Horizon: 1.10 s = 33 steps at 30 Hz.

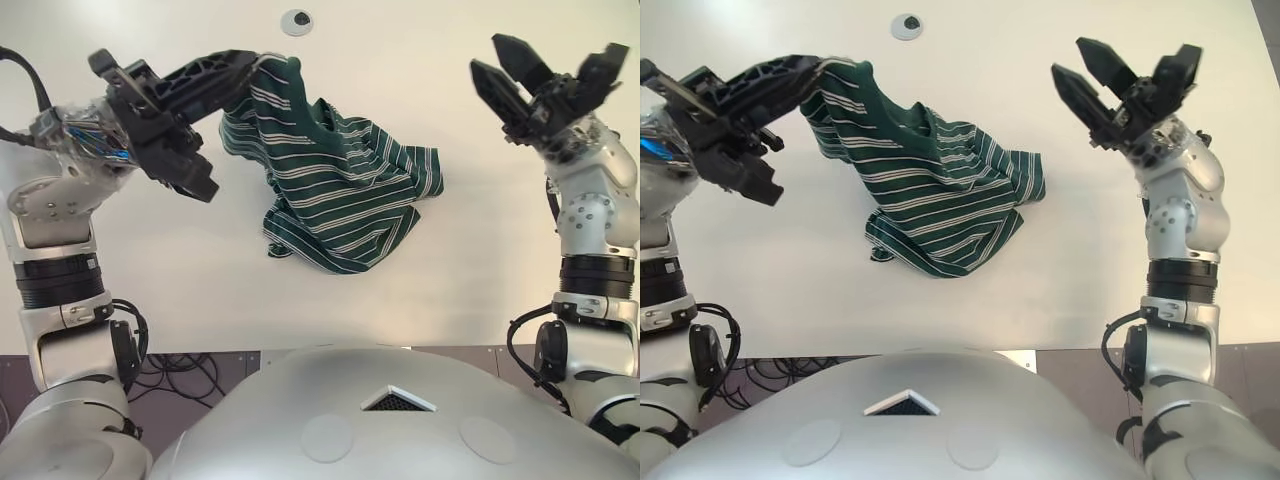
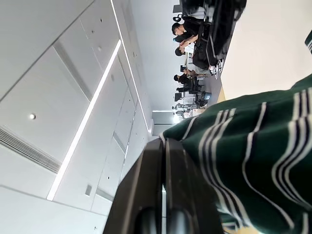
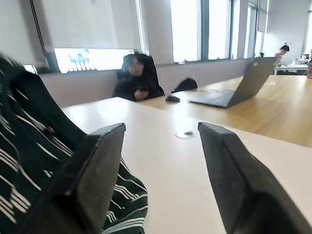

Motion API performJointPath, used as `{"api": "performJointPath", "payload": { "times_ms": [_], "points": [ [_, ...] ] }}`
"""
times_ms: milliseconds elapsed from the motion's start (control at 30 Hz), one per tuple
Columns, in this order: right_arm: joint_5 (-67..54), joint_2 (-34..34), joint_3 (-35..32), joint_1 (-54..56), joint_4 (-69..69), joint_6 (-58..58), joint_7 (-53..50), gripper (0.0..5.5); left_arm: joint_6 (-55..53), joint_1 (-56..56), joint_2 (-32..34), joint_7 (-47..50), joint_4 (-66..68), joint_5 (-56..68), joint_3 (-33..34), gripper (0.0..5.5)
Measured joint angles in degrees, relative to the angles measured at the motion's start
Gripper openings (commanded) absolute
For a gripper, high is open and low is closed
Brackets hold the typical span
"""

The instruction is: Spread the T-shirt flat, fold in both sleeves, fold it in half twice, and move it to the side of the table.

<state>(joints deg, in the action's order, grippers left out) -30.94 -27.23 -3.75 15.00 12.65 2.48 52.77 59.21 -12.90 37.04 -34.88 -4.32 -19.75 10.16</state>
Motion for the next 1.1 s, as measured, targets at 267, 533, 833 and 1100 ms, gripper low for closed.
{"api": "performJointPath", "payload": {
  "times_ms": [267,533,833,1100],
  "points": [
    [20.44,-0.04,15.99,1.47,7.62,-8.47,4.23,2.74,-6.12,7.76,5.2,-2.16,-10.82,2.3,-8.34,0.0],
    [31.59,-5.9,24.25,1.86,7.3,-12.98,7.54,2.74,-8.79,8.32,7.96,-0.52,-8.66,-2.98,-8.76,0.0],
    [14.83,-11.93,24.33,-12.23,-18.83,4.26,22.52,2.74,-8.53,7.8,10.3,4.33,-1.27,-7.39,-8.74,0.0],
    [4.97,-12.07,14.24,-10.56,-23.67,14.03,19.62,2.74,-7.89,7.87,11.66,6.98,0.82,-7.96,-8.84,0.0]
  ]
}}
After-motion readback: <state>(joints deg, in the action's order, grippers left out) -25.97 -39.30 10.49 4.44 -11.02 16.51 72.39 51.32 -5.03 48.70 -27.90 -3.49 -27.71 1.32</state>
